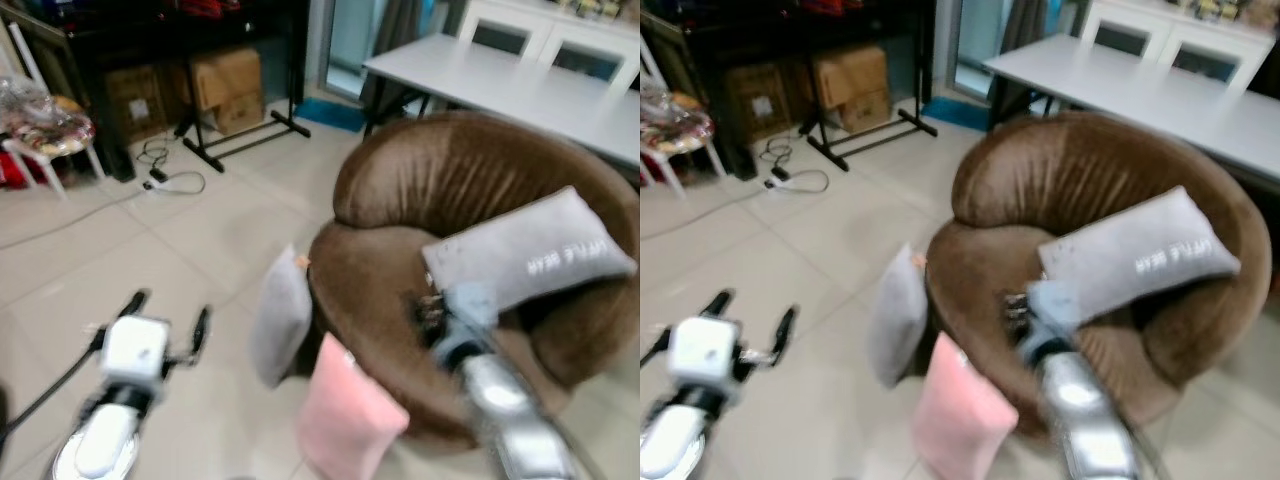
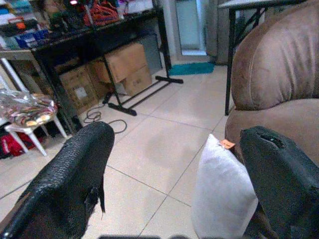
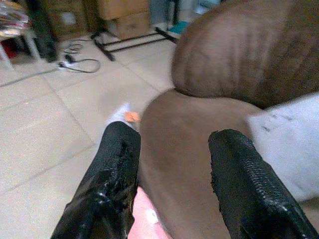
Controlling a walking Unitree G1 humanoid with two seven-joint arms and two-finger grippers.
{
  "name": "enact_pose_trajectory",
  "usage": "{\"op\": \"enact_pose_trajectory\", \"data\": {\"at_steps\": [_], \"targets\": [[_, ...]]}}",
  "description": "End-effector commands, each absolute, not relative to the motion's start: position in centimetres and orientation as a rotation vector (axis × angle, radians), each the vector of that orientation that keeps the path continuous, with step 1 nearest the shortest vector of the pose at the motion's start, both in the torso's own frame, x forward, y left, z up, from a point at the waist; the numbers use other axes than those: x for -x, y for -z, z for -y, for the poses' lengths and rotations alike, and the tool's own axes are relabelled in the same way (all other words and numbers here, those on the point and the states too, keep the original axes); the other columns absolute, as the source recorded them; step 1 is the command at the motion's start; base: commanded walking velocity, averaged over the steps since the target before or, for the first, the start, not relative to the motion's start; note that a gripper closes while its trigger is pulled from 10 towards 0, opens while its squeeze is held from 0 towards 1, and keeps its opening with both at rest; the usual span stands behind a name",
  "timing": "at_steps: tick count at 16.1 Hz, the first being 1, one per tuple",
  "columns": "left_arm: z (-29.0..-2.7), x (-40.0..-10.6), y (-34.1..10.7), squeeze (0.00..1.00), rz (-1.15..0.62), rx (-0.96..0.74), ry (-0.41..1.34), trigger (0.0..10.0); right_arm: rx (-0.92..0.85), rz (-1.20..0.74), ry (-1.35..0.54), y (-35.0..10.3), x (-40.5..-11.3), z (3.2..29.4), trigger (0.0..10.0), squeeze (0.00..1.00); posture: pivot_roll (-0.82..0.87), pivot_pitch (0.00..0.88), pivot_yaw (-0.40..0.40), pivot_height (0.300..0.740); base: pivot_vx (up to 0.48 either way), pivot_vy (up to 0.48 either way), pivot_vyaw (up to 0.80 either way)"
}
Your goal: Move the pillow to the sofa from floor
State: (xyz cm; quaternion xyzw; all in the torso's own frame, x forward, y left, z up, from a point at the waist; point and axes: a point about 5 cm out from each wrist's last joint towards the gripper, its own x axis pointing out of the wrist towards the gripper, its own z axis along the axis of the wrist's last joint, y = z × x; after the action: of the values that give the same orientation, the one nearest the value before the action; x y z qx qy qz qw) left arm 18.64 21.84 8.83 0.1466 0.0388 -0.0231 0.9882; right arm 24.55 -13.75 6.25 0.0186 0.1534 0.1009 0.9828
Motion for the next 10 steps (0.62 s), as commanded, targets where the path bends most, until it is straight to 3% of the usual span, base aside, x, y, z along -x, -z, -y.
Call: {"op": "enact_pose_trajectory", "data": {"at_steps": [1,3,10], "targets": [[-20.9,-19.0,-9.0,0.00,-0.056,-0.295,0.074,10.0,-0.014,-0.310,-0.161,-6.4,-24.5,15.4,10.0,0.00,0.06,0.000,-0.074,0.740,0.345,0.000,0.00],[-20.9,-19.0,-9.0,0.00,-0.053,-0.304,0.082,10.0,-0.013,-0.311,-0.159,-6.3,-24.5,15.3,10.0,0.00,0.06,0.000,-0.051,0.740,0.332,0.000,0.00],[-22.5,-21.1,-10.6,0.00,-0.028,-0.381,0.180,10.0,-0.086,-0.308,-0.037,-5.7,-22.6,14.4,10.0,0.00,0.07,0.014,0.147,0.740,0.000,0.000,0.00]]}}
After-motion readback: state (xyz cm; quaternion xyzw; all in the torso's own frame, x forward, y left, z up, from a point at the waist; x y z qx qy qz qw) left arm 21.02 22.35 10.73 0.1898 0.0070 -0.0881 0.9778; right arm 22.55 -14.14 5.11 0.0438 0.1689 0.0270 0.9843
